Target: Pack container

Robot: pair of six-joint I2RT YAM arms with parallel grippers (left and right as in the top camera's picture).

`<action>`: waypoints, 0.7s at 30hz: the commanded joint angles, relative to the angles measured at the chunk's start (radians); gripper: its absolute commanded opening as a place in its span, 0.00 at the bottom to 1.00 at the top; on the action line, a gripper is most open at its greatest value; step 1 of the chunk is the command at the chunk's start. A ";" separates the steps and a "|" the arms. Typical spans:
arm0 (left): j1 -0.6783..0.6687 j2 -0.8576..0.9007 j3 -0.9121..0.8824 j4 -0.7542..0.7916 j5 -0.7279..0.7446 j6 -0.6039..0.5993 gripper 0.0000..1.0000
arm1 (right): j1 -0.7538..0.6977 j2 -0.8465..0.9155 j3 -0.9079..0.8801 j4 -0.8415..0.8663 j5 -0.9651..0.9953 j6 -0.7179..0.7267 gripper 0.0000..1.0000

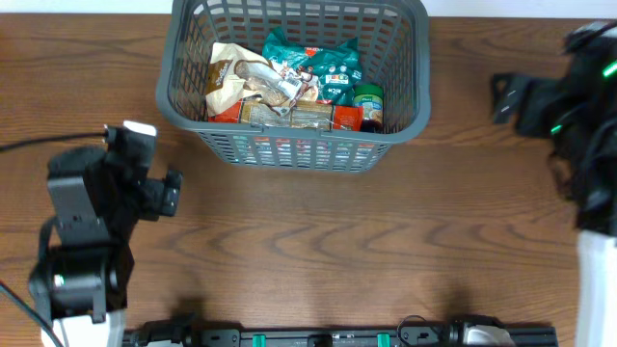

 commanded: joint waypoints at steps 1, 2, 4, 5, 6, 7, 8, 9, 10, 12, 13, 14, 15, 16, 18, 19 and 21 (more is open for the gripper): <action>0.003 -0.076 -0.069 0.042 0.018 0.051 0.99 | 0.059 -0.114 -0.281 0.123 0.053 0.033 0.99; 0.003 -0.091 -0.090 0.050 0.018 0.065 0.99 | 0.077 -0.150 -0.367 0.172 0.084 0.057 0.99; 0.003 -0.113 -0.143 0.082 0.018 0.070 0.98 | 0.112 -0.219 -0.528 0.255 0.132 0.106 0.99; 0.003 -0.115 -0.161 0.095 0.018 0.070 0.99 | 0.122 -0.238 -0.576 0.281 0.139 0.120 0.99; 0.003 -0.116 -0.187 0.126 0.018 0.069 0.98 | 0.136 -0.264 -0.641 0.314 0.151 0.140 0.99; 0.003 -0.114 -0.209 0.152 0.017 0.070 0.98 | 0.145 -0.283 -0.686 0.335 0.162 0.159 0.99; 0.003 -0.113 -0.233 0.182 0.016 0.070 0.99 | 0.150 -0.297 -0.718 0.350 0.170 0.175 0.99; 0.003 -0.110 -0.254 0.205 0.016 0.070 0.99 | 0.153 -0.312 -0.749 0.356 0.180 0.195 0.99; 0.003 -0.106 -0.270 0.224 0.016 0.070 0.99 | 0.153 -0.318 -0.766 0.357 0.188 0.199 0.99; 0.003 -0.097 -0.283 0.234 0.016 0.070 0.98 | 0.153 -0.323 -0.787 0.356 0.188 0.197 0.99; 0.003 -0.090 -0.284 0.233 0.016 0.070 0.98 | 0.153 -0.323 -0.792 0.356 0.186 0.196 0.99; 0.003 -0.085 -0.284 0.233 0.016 0.070 0.99 | 0.153 -0.322 -0.793 0.353 0.186 0.196 0.99; 0.003 -0.080 -0.284 0.233 0.016 0.070 0.98 | 0.153 -0.319 -0.793 0.350 0.186 0.196 0.99; 0.003 -0.076 -0.284 0.233 0.016 0.069 0.98 | 0.153 -0.316 -0.793 0.348 0.186 0.196 0.99; 0.003 -0.070 -0.284 0.232 0.016 0.069 0.99 | 0.153 -0.311 -0.793 0.348 0.187 0.196 0.99; 0.003 -0.068 -0.284 0.232 0.017 0.069 0.99 | 0.152 -0.310 -0.793 0.348 0.186 0.196 0.99; 0.003 -0.062 -0.284 0.231 0.017 0.069 0.99 | 0.152 -0.306 -0.793 0.348 0.186 0.196 0.99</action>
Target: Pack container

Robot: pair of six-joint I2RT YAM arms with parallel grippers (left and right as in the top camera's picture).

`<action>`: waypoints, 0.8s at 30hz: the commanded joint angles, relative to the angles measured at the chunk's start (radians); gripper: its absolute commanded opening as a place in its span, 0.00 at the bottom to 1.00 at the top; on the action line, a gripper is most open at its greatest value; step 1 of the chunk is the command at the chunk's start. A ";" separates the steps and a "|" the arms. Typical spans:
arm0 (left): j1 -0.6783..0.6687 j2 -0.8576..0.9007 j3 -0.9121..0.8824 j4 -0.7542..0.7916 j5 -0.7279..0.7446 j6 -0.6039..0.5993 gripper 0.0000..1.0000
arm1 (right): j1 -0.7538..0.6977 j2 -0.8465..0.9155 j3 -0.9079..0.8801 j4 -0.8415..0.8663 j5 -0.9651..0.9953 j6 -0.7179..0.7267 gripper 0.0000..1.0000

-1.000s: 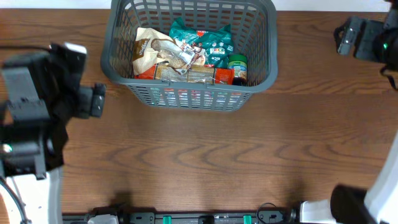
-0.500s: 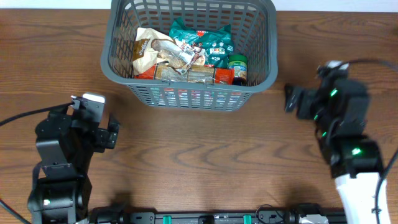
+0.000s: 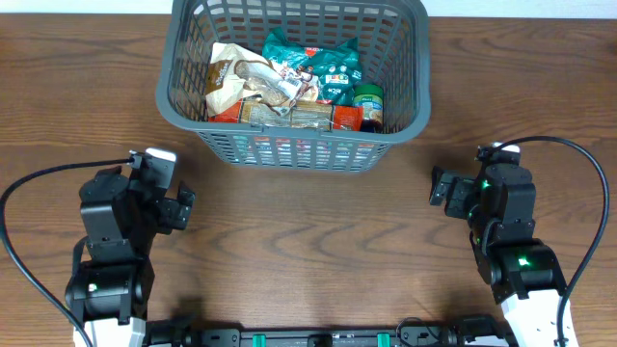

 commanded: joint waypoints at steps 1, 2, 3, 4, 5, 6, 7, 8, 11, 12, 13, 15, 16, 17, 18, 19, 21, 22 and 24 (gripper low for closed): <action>0.003 0.012 0.006 0.000 0.013 0.013 0.98 | 0.010 0.004 -0.004 0.000 0.020 0.020 0.99; 0.003 0.013 0.006 -0.001 0.013 0.013 0.99 | 0.010 0.005 -0.004 -0.003 0.020 0.020 0.99; 0.003 0.018 0.006 -0.001 0.014 0.013 0.99 | 0.010 0.007 -0.004 -0.005 0.020 0.020 0.99; 0.003 0.019 0.006 0.000 0.013 0.013 0.98 | 0.010 0.007 -0.004 -0.007 0.020 0.020 0.99; 0.003 0.021 0.006 -0.001 0.014 0.013 0.99 | 0.010 0.007 -0.004 -0.010 0.020 0.020 0.99; 0.003 0.025 0.006 -0.001 0.014 0.013 0.99 | 0.010 0.007 -0.004 -0.013 0.020 0.020 0.99; 0.003 0.026 0.006 -0.002 0.014 0.013 0.99 | 0.010 0.007 -0.004 -0.014 0.020 0.020 0.99; 0.003 0.028 0.006 -0.002 0.013 0.013 0.98 | 0.010 0.007 -0.004 -0.013 0.020 0.020 0.99; 0.003 0.034 0.006 -0.004 0.013 0.013 0.98 | 0.010 0.007 -0.004 -0.013 0.020 0.020 0.99; 0.003 0.036 0.006 -0.008 0.013 0.013 0.98 | 0.010 0.007 -0.004 -0.014 0.020 0.020 0.99; 0.003 0.037 0.006 -0.012 0.013 0.013 0.98 | 0.010 0.007 -0.004 -0.013 0.020 0.020 0.99; 0.003 0.040 0.006 -0.020 0.014 0.013 0.98 | 0.010 0.007 -0.004 -0.014 0.020 0.020 0.99; 0.003 0.042 0.006 -0.019 0.014 0.013 0.99 | 0.010 0.007 -0.004 -0.014 0.020 0.020 0.99; 0.003 0.043 0.006 -0.019 0.013 0.013 0.99 | 0.010 0.007 -0.004 -0.014 0.020 0.020 0.99; 0.003 0.045 0.006 -0.019 0.013 0.013 0.98 | 0.010 0.007 -0.004 -0.014 0.020 0.020 0.99; 0.003 0.045 0.006 -0.019 0.013 0.013 0.98 | 0.010 0.007 -0.004 -0.014 0.020 0.020 0.99; 0.003 0.046 0.006 -0.019 0.013 0.013 0.98 | 0.010 0.007 -0.004 -0.014 0.020 0.020 0.99; 0.003 0.046 0.006 -0.019 0.013 0.013 0.99 | 0.010 0.007 -0.004 -0.014 0.020 0.020 0.99; 0.003 0.046 0.006 -0.019 0.013 0.013 0.99 | 0.005 -0.022 -0.004 -0.028 0.020 0.020 0.99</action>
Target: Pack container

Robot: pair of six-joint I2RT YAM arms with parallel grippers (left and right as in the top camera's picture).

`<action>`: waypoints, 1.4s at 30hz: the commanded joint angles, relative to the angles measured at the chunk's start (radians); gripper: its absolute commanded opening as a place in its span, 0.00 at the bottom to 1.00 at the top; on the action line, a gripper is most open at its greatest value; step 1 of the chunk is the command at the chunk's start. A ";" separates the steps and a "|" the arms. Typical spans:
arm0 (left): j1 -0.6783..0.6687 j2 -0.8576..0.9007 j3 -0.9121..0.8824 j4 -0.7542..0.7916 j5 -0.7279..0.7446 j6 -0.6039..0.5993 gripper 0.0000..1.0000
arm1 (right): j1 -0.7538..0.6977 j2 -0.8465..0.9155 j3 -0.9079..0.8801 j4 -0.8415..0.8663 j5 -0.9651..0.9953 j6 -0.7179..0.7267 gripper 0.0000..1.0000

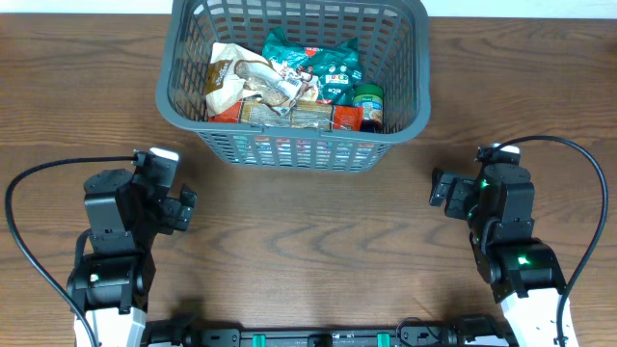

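Note:
The grey plastic basket stands at the back middle of the wooden table. Inside it lie snack packets, among them a green bag and a beige bag, with a flat orange box and a small green-lidded jar. My left gripper rests folded low at the front left, well clear of the basket. At the front right my right gripper is also folded low. No gap shows between either pair of fingers, and neither holds anything.
Black cables loop out from both arms, one at the left and one at the right. A black rail runs along the table's front edge. Bare wood lies between the two arms.
My left arm has shifted very slightly toward the right. The right arm, the basket and its contents are unchanged.
At first my left arm sat a little further back on the left, and my right arm was blurred at the far right edge. Then both arms were folded at the table's front, where they remain. The filled basket looked the same throughout.

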 commanded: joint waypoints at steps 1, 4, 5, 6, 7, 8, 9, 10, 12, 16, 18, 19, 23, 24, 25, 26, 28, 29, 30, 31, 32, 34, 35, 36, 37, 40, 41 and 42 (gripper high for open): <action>0.003 0.002 0.006 -0.001 0.013 0.013 0.99 | 0.005 -0.053 -0.004 -0.026 0.013 0.014 0.99; 0.003 0.002 0.006 -0.001 0.013 0.013 0.99 | 0.008 -0.156 -0.004 -0.083 0.018 -0.004 0.99; 0.003 0.002 0.006 -0.001 0.013 0.013 0.99 | 0.009 -0.201 -0.004 -0.111 0.016 -0.007 0.99; 0.003 0.002 0.006 -0.001 0.014 0.013 0.99 | 0.011 -0.251 -0.004 -0.136 -0.005 0.001 0.99; 0.003 0.002 0.006 -0.001 0.014 0.013 0.99 | 0.015 -0.305 -0.004 -0.159 -0.035 -0.001 0.99; 0.003 0.002 0.006 -0.001 0.013 0.013 0.98 | 0.016 -0.353 -0.004 -0.181 -0.058 -0.001 0.99; 0.003 0.002 0.006 -0.001 0.013 0.013 0.99 | 0.016 -0.409 -0.005 -0.212 -0.084 -0.001 0.99; 0.003 0.002 0.006 -0.001 0.013 0.013 0.99 | 0.016 -0.462 -0.005 -0.242 -0.101 -0.001 0.99; 0.003 0.002 0.006 -0.001 0.013 0.013 0.98 | 0.016 -0.570 -0.011 -0.303 -0.110 -0.002 0.99; 0.003 0.002 0.006 -0.001 0.014 0.013 0.98 | 0.016 -0.732 -0.051 -0.328 -0.107 -0.053 0.99; 0.003 0.002 0.006 -0.001 0.014 0.013 0.99 | 0.022 -0.787 -0.091 -0.279 -0.107 -0.069 0.99; 0.003 0.002 0.006 -0.001 0.013 0.013 0.99 | 0.026 -0.802 -0.113 -0.247 -0.106 -0.075 0.99; 0.003 0.002 0.006 -0.001 0.013 0.013 0.98 | 0.055 -0.840 -0.248 -0.043 -0.106 -0.127 0.99; 0.003 0.002 0.006 -0.001 0.013 0.013 0.98 | 0.061 -0.845 -0.289 0.016 -0.105 -0.134 0.99; 0.003 0.002 0.006 -0.001 0.013 0.013 0.99 | 0.066 -0.849 -0.329 0.077 -0.103 -0.136 0.99; 0.003 0.002 0.006 -0.001 0.013 0.013 0.99 | 0.071 -0.851 -0.369 0.140 -0.103 -0.137 0.99; 0.003 0.002 0.006 -0.001 0.013 0.013 0.99 | 0.073 -0.857 -0.438 0.253 -0.103 -0.137 0.99; 0.003 0.002 0.006 -0.001 0.013 0.013 0.98 | 0.073 -0.857 -0.476 0.314 -0.103 -0.137 0.99; 0.003 0.002 0.006 -0.001 0.013 0.013 0.99 | 0.073 -0.857 -0.503 0.355 -0.103 -0.137 0.99; 0.003 0.002 0.006 -0.001 0.013 0.013 0.99 | 0.072 -0.857 -0.531 0.398 -0.103 -0.140 0.99; 0.003 0.002 0.006 -0.001 0.013 0.013 0.99 | 0.069 -0.857 -0.560 0.438 -0.103 -0.151 0.99; 0.003 0.002 0.006 -0.001 0.013 0.013 0.98 | 0.061 -0.857 -0.601 0.483 -0.103 -0.151 0.99; 0.003 0.002 0.006 -0.001 0.013 0.013 0.98 | 0.055 -0.857 -0.617 0.493 -0.104 -0.151 0.99; 0.003 0.002 0.006 -0.001 0.013 0.013 0.99 | 0.048 -0.857 -0.629 0.493 -0.106 -0.151 0.99; 0.003 0.002 0.006 -0.001 0.013 0.013 0.99 | 0.039 -0.857 -0.638 0.492 -0.113 -0.152 0.99; 0.003 0.002 0.006 -0.001 0.014 0.013 0.98 | 0.002 -0.856 -0.657 0.473 -0.159 -0.158 0.99; 0.003 0.002 0.006 -0.001 0.013 0.013 0.98 | -0.012 -0.856 -0.657 0.473 -0.183 -0.174 0.99; 0.003 0.002 0.006 -0.001 0.014 0.013 0.98 | -0.023 -0.856 -0.657 0.473 -0.187 -0.172 0.99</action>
